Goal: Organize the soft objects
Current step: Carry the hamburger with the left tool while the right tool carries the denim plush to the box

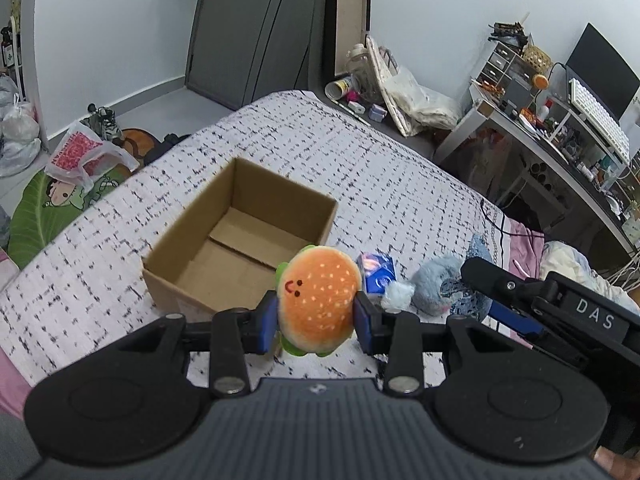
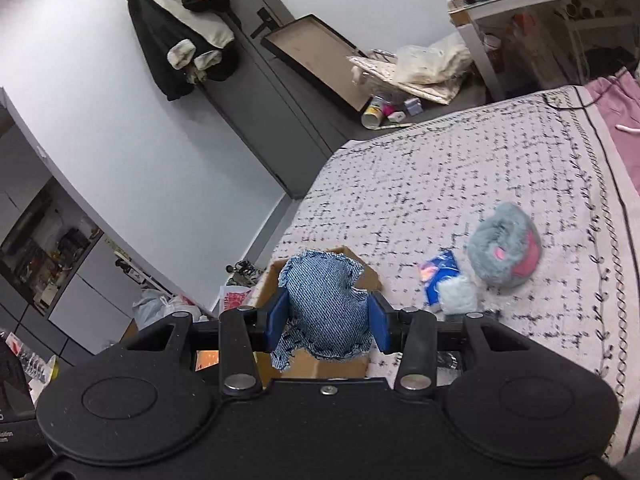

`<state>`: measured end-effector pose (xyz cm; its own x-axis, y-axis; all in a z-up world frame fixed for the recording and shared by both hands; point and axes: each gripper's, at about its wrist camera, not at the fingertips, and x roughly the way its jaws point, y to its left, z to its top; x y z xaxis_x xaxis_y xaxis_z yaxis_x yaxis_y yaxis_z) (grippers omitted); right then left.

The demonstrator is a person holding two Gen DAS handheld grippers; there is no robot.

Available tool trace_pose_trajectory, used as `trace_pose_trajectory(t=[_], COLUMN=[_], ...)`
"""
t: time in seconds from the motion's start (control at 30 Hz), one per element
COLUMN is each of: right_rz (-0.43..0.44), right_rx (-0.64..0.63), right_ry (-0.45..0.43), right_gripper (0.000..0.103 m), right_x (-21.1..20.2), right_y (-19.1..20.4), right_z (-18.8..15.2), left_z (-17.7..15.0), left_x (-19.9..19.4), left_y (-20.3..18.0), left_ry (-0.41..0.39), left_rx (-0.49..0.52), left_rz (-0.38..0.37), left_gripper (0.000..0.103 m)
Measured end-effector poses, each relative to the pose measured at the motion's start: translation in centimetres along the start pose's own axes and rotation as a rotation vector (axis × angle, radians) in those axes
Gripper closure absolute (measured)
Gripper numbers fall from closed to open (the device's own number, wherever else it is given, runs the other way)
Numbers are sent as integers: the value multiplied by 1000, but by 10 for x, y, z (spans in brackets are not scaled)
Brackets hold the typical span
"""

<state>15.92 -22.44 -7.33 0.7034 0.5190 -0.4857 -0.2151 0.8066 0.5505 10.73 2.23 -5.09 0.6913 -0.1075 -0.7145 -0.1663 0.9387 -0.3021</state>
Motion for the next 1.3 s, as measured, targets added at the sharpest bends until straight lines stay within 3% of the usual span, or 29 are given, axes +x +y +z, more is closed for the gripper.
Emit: trace_pose_trajectory(t=[0.43,0.63,0.87,1.3], right_rz=[69,69,64,78], right_rx=[-90,-72,-72,-44], right_ry=[16,70,20,43], right_gripper=[61,61,61,60], right_x=[45,81,102,148], right_y=[43,47,44,30], right_z=[23,25,19,16], left_z=[46,60,68,87], left_x=[8,34,70,144], left_y=[38,57,74,86], left_ry=[-53,-37,5,61], left_rx=[-35,-70,-87,-98], left_rz=[48,86,81,38], left_gripper=[64,64,64,64])
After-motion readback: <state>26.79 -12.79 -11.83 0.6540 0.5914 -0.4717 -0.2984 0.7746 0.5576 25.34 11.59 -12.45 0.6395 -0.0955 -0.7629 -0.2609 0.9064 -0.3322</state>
